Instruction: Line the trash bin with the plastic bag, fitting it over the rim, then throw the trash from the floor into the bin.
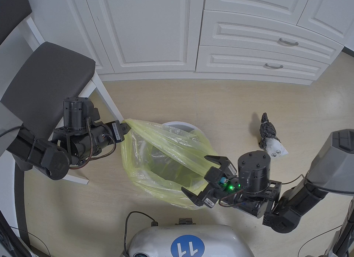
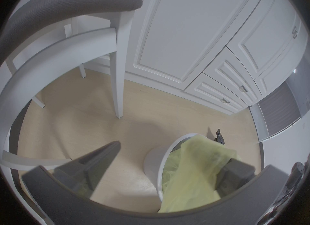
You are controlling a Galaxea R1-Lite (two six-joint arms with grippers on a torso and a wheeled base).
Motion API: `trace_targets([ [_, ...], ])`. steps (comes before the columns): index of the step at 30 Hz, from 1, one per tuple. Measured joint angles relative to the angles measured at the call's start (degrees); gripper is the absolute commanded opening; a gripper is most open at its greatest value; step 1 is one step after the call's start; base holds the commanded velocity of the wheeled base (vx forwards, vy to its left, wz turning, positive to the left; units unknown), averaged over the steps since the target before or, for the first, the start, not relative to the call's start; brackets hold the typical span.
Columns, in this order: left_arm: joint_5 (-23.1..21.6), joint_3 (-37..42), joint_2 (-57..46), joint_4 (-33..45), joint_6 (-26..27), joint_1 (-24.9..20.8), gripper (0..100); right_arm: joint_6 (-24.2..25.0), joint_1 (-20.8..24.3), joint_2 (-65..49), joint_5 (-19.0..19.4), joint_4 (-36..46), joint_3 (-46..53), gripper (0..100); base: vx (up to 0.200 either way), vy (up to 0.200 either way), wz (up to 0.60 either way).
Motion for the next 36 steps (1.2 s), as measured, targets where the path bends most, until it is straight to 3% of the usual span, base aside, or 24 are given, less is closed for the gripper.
trace_targets([
  [2, 0.23, 1.66, -0.17, -2.60, 0.00, 0.09, 100, -2.60, 0.11, 1.66, -0.12, -0.13, -2.32, 100, 0.000, 0.000, 0.00],
  [3, 0.28, 2.33, -0.37, -3.67, 0.00, 0.11, 100, -3.50, 0.02, 2.18, -0.11, -0.11, -3.02, 0, 0.000, 0.000, 0.00],
  [12, 1.12, 14.04, -5.46, -15.47, 0.68, -0.72, 100, -9.35, -3.06, 6.66, 0.05, 2.40, -11.81, 0, 0.000, 0.000, 0.00],
  [23, 6.02, 26.71, -10.91, -32.05, 3.47, -0.11, 100, -10.42, -7.67, 10.09, 0.24, 9.58, -28.96, 0, 0.000, 0.000, 0.00],
  [30, 7.86, 29.53, -10.03, -35.36, 4.88, -0.06, 100, -8.40, -8.74, 11.95, 0.68, 11.01, -34.26, 0, 0.000, 0.000, 0.00],
  [36, 9.95, 30.05, -8.55, -35.91, 6.08, -0.56, 100, -1.10, -9.34, 15.60, 1.15, 11.03, -42.06, 0, 0.000, 0.000, 0.00],
])
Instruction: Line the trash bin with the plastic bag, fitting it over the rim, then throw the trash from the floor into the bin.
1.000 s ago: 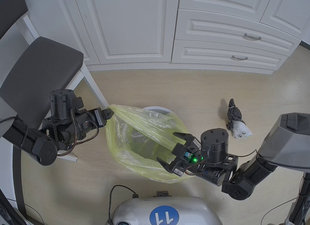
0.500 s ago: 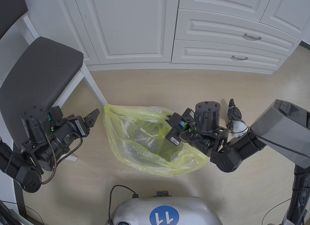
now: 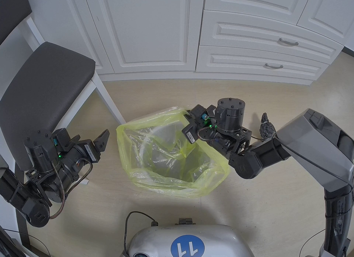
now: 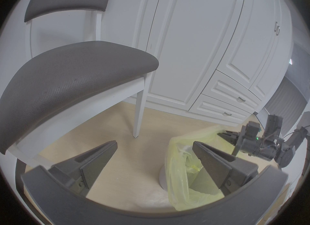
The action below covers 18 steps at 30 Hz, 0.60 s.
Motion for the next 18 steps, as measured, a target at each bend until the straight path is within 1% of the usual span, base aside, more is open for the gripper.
trace_targets([
  [2, 0.65, 0.06, 0.50, -0.72, 0.38, -0.11, 100, 1.68, -0.61, 1.61, 0.11, 0.00, -3.34, 0, 0.000, 0.000, 0.00],
  [6, 1.41, 0.33, 1.21, -3.07, 1.37, -0.27, 100, 3.49, -2.73, 4.58, 0.22, 0.62, -8.02, 0, 0.000, 0.000, 0.00],
  [7, 1.56, 0.39, 1.44, -3.39, 1.50, -0.27, 100, 3.68, -3.32, 5.40, 0.20, 0.77, -8.90, 100, 0.000, 0.000, 0.00],
  [10, 2.76, 0.57, 2.32, -3.96, 1.69, -0.38, 100, 3.89, -4.72, 7.19, 0.11, 1.17, -10.36, 100, 0.000, 0.000, 0.00],
  [13, 4.68, 0.46, 3.12, -5.41, 1.72, -0.43, 100, 4.52, -5.18, 8.02, 0.22, 1.54, -10.73, 100, 0.000, 0.000, 0.00],
  [18, 4.97, 0.77, 4.02, -7.03, 1.69, -0.54, 100, 7.84, -4.58, 7.30, 0.95, 1.45, -9.29, 100, 0.000, 0.000, 0.00],
])
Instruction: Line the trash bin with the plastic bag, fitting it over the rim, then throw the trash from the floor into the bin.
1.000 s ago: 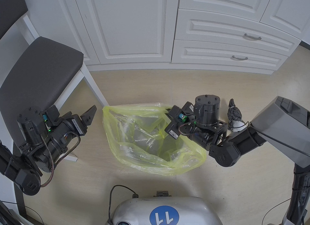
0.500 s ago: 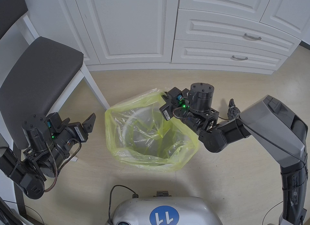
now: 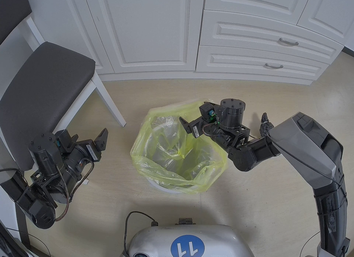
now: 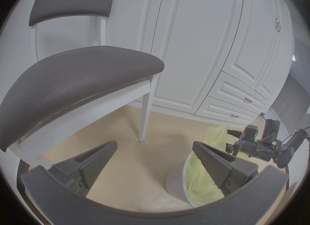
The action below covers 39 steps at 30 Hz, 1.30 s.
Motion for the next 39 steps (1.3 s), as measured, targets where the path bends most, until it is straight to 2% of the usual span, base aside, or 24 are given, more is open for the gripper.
trace_targets([
  [6, -0.02, 1.24, 0.67, -2.39, -0.06, -0.10, 100, 5.00, 1.66, -4.79, 0.63, -0.28, 4.82, 100, 0.000, 0.000, 0.00],
  [10, -0.22, 2.43, 0.88, -4.06, 0.00, -0.20, 100, 8.73, 2.18, -10.67, 3.43, -0.35, 10.23, 100, 0.000, 0.000, 0.00],
  [16, -2.32, 1.33, 0.66, -3.94, 2.32, -1.72, 100, 12.86, -0.09, -21.27, 6.23, -0.33, 20.04, 100, 0.000, 0.000, 0.00],
  [20, -4.22, -1.40, -0.35, 0.79, 4.16, -3.27, 100, 16.20, -2.07, -28.03, 6.73, -0.13, 27.12, 100, 0.000, 0.000, 0.00],
  [23, -4.90, -4.77, -1.12, 7.98, 4.13, -4.58, 100, 18.64, -2.69, -32.00, 5.33, -0.37, 32.09, 100, 0.000, 0.000, 0.00],
  [27, -5.25, -11.08, -1.40, 17.49, 2.49, -6.55, 100, 20.57, -1.16, -34.65, 0.04, -0.46, 38.14, 100, 0.000, 0.000, 0.00],
  [30, -5.23, -16.18, -0.05, 22.11, 0.77, -7.40, 100, 21.33, 0.00, -34.72, -2.38, -0.26, 40.24, 100, 0.000, 0.000, 0.00],
  [39, -3.52, -27.17, 8.63, 30.00, -1.62, -7.14, 100, 21.91, 2.21, -28.88, -4.18, 0.05, 40.57, 100, 0.000, 0.000, 0.00],
])
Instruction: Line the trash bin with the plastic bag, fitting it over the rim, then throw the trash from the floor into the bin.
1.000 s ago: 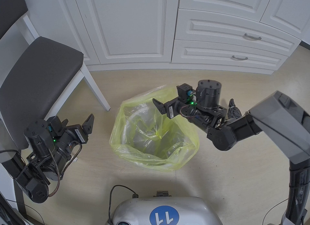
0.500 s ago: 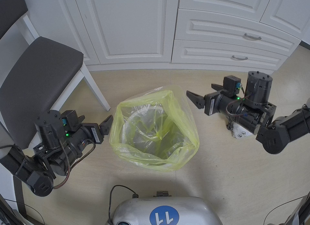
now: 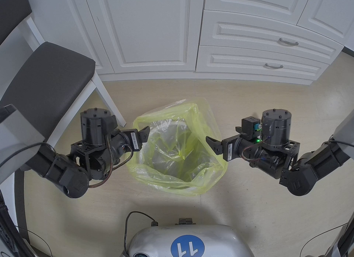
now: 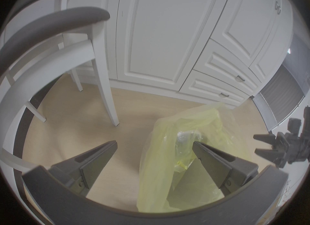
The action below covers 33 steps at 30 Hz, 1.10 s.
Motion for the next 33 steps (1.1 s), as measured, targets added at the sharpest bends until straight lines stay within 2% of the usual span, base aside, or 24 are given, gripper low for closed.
trace_targets([
  [4, 0.79, -3.86, 3.44, 1.56, -0.93, 0.61, 100, 0.02, -0.57, 3.01, -0.13, 0.02, -1.51, 100, 0.000, 0.000, 0.00],
  [11, 1.28, -9.44, 7.83, 2.05, -2.95, 3.80, 100, 0.04, -4.33, 8.92, -0.50, 0.16, -6.50, 100, 0.000, 0.000, 0.00],
  [20, 1.23, -18.41, 14.42, 2.00, -12.35, 7.35, 100, 0.17, -8.35, 15.21, -1.51, 0.13, -13.25, 100, 0.000, 0.000, 0.00],
  [25, 0.82, -20.48, 16.73, 1.78, -14.14, 7.94, 100, 0.46, -9.90, 18.86, -3.25, -0.07, -17.36, 100, 0.000, 0.000, 0.00],
  [33, 0.93, -26.30, 22.47, 1.52, -16.73, 8.13, 100, 0.72, -11.65, 24.67, -3.45, -0.29, -22.27, 100, 0.000, 0.000, 0.00],
])
